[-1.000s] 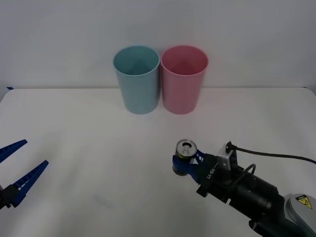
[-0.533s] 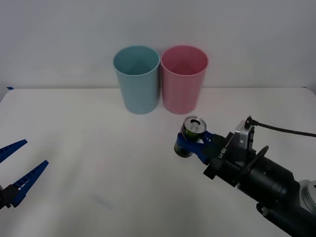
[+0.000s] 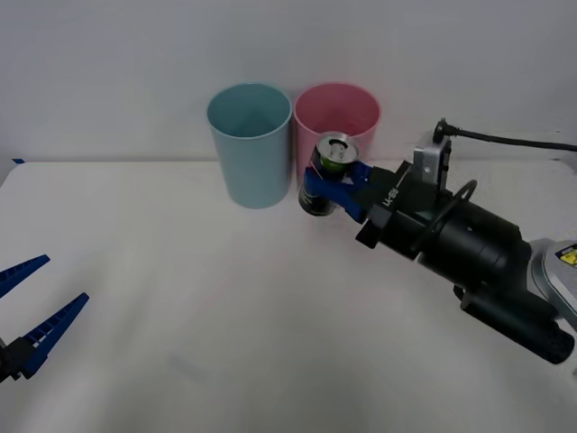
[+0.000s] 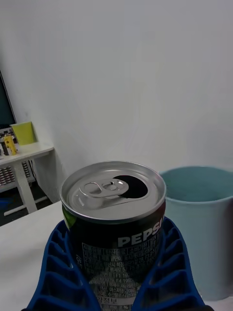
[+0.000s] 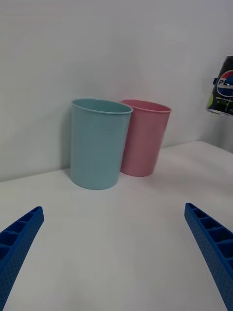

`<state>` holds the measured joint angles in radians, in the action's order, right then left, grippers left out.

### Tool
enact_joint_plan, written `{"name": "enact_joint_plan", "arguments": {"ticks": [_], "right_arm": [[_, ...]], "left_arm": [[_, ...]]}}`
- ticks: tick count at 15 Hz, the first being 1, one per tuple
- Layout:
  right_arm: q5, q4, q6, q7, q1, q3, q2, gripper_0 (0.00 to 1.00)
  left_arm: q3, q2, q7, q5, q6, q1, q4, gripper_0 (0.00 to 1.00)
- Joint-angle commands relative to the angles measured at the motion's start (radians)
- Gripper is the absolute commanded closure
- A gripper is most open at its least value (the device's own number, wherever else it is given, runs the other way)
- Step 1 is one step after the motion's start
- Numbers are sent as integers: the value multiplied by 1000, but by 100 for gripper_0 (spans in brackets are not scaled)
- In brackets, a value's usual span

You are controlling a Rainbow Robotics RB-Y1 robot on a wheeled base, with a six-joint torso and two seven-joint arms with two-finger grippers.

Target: Grasp the object on the table and drop it into the matching bin: aluminum can to the light blue bin, PET bottle to the pink bin.

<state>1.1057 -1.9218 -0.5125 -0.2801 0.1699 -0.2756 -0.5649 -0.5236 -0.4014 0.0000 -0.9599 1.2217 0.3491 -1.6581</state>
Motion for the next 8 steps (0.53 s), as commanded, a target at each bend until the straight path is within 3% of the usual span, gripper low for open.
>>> {"name": "enact_joint_plan", "arguments": {"ticks": [1,5,8], "right_arm": [[13,93,3,-50,122,-14,-1,100],[13,228,97,-70,292,-89,0,100],[14,365,123,-82,418,-119,45,100]], "left_arm": [[0,0,0,0,0,0,0,0],[0,0,0,0,0,0,0,0],[0,0,0,0,0,0,0,0]]}}
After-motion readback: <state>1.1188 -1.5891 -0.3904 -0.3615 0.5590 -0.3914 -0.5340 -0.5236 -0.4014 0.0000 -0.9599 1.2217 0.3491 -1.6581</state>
